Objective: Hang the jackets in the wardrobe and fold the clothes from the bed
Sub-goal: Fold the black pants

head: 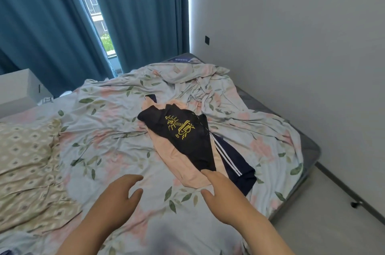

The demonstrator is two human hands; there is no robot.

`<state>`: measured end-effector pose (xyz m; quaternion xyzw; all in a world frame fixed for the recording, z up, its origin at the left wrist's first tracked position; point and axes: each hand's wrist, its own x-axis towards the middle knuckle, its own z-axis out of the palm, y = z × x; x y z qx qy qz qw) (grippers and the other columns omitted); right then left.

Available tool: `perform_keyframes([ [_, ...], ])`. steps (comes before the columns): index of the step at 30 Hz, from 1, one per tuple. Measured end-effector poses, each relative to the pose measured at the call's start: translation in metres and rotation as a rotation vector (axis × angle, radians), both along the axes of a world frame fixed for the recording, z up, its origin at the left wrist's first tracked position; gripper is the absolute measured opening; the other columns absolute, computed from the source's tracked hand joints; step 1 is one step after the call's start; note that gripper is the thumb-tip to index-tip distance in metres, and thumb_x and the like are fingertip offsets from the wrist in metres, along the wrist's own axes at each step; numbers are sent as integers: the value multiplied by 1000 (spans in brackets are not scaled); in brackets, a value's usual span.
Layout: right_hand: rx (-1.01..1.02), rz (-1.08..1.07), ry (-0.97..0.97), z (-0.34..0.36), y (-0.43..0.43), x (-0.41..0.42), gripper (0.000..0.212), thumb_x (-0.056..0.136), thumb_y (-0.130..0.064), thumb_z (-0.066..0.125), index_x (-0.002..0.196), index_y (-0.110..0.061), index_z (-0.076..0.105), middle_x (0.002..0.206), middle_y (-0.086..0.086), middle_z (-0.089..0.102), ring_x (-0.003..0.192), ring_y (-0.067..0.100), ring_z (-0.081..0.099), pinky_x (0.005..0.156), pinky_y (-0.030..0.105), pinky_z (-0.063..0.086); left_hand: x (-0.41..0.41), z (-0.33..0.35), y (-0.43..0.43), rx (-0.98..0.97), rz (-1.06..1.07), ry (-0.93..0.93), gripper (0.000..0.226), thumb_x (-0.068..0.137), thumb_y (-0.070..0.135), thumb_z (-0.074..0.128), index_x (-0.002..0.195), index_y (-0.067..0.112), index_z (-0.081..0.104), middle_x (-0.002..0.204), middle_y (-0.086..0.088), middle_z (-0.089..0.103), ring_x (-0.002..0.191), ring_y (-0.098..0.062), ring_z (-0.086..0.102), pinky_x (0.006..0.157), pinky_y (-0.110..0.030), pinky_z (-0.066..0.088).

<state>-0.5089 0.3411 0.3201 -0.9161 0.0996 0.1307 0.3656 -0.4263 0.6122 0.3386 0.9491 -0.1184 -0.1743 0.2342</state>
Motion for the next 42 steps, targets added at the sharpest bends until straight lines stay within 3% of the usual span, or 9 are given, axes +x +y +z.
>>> perform_keyframes([
  [12, 201, -195, 121, -57, -73, 32, 52, 99, -28, 49, 149, -29, 35, 151, -6, 40, 134, 15, 43, 108, 29, 38, 69, -30, -96, 86, -115, 15, 40, 99, 36, 47, 138, 29, 49, 143, 11, 48, 130, -9, 46, 106, -26, 38],
  [19, 191, -257, 187, -102, -98, 71, 53, 97, -30, 50, 148, -31, 35, 150, -7, 41, 131, 13, 45, 104, 26, 38, 131, -77, -127, 113, -186, 65, 39, 100, 36, 47, 138, 28, 49, 145, 8, 48, 132, -11, 44, 109, -28, 36],
  [24, 156, -282, 183, -159, -122, 136, 55, 95, -31, 55, 147, -29, 38, 147, -8, 44, 134, 14, 44, 103, 26, 37, 200, -153, -160, 100, -199, 108, 39, 99, 34, 50, 137, 28, 50, 144, 8, 49, 130, -13, 47, 107, -30, 39],
  [30, 161, -267, 258, -281, -131, 236, 56, 94, -32, 55, 146, -32, 36, 148, -9, 43, 136, 12, 41, 107, 27, 38, 298, -283, -195, 8, -173, 153, 52, 94, 30, 61, 142, 27, 43, 146, 7, 46, 130, -11, 46, 101, -20, 37],
  [33, 84, -293, 245, -347, -132, 292, 59, 93, -38, 57, 146, -34, 33, 149, -8, 42, 137, 16, 41, 107, 35, 41, 353, -360, -213, 72, -202, 98, 78, 88, 47, 64, 153, 30, 23, 161, 4, 22, 147, -19, 22, 116, -36, 26],
  [36, -154, -374, 139, -400, -126, 352, 76, 90, -49, 58, 152, -26, 20, 159, 4, 25, 147, 24, 23, 115, 40, 29, 393, -436, -220, 356, -295, -44, 94, 83, 75, 46, 156, 33, 4, 164, 0, 2, 151, -26, 2, 121, -46, 9],
  [39, -230, -460, 80, -439, -126, 400, 90, 85, -68, 47, 153, -21, 13, 157, 10, 24, 143, 29, 26, 115, 43, 28, 396, -491, -219, 386, -301, -239, 88, 82, 75, 32, 155, 27, 22, 162, -6, 20, 149, -28, 15, 120, -46, 10],
  [42, -357, -472, 19, -476, -125, 414, 87, 82, -73, 42, 149, -18, 30, 141, 10, 42, 125, 28, 43, 105, 44, 39, 395, -527, -210, 305, -282, -372, 80, 81, 61, 41, 149, 20, 34, 156, -11, 32, 144, -32, 25, 118, -47, 10],
])
